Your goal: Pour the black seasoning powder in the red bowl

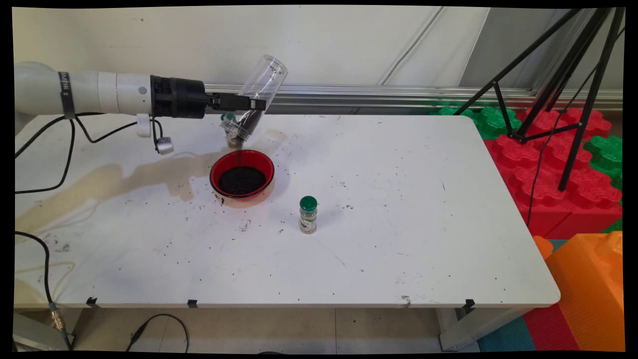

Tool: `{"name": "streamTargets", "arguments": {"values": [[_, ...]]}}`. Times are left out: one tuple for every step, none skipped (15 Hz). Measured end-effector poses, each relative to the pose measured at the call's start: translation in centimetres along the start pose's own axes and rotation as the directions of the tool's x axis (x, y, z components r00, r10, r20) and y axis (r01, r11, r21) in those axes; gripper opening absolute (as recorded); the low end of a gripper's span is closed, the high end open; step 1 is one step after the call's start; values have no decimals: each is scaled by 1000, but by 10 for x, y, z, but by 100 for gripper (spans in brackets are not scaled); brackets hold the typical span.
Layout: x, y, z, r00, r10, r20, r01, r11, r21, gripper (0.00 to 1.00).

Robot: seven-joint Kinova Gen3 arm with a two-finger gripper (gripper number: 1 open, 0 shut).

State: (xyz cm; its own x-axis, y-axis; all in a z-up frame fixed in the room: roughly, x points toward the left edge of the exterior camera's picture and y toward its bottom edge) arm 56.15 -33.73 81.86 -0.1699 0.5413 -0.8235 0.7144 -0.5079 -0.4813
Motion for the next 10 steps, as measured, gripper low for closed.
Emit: {"name": "streamTargets", "arguments": {"values": [[0, 0, 0, 1000, 2, 2, -2, 1000, 2, 0], [0, -1, 0, 1000, 2, 4, -2, 1000, 3, 0], [-1, -1, 0, 1000, 4, 6, -4, 1000, 5, 0], [-1, -1, 0, 1000, 5, 8, -5, 1000, 6, 0], [-1, -1, -1, 1000, 8, 10, -8, 1000, 8, 0], [-1, -2, -1, 1000, 10, 11, -10, 1000, 9, 0], [-2, -2, -1, 1000, 15, 14, -15, 1000, 10, 0], [-2, -2, -1, 1000, 19, 16, -19, 1000, 12, 0], [-2, -2, -1, 1000, 24, 18, -24, 1000, 13, 0], [-3, -2, -2, 999, 30, 21, -30, 999, 14, 0]]}}
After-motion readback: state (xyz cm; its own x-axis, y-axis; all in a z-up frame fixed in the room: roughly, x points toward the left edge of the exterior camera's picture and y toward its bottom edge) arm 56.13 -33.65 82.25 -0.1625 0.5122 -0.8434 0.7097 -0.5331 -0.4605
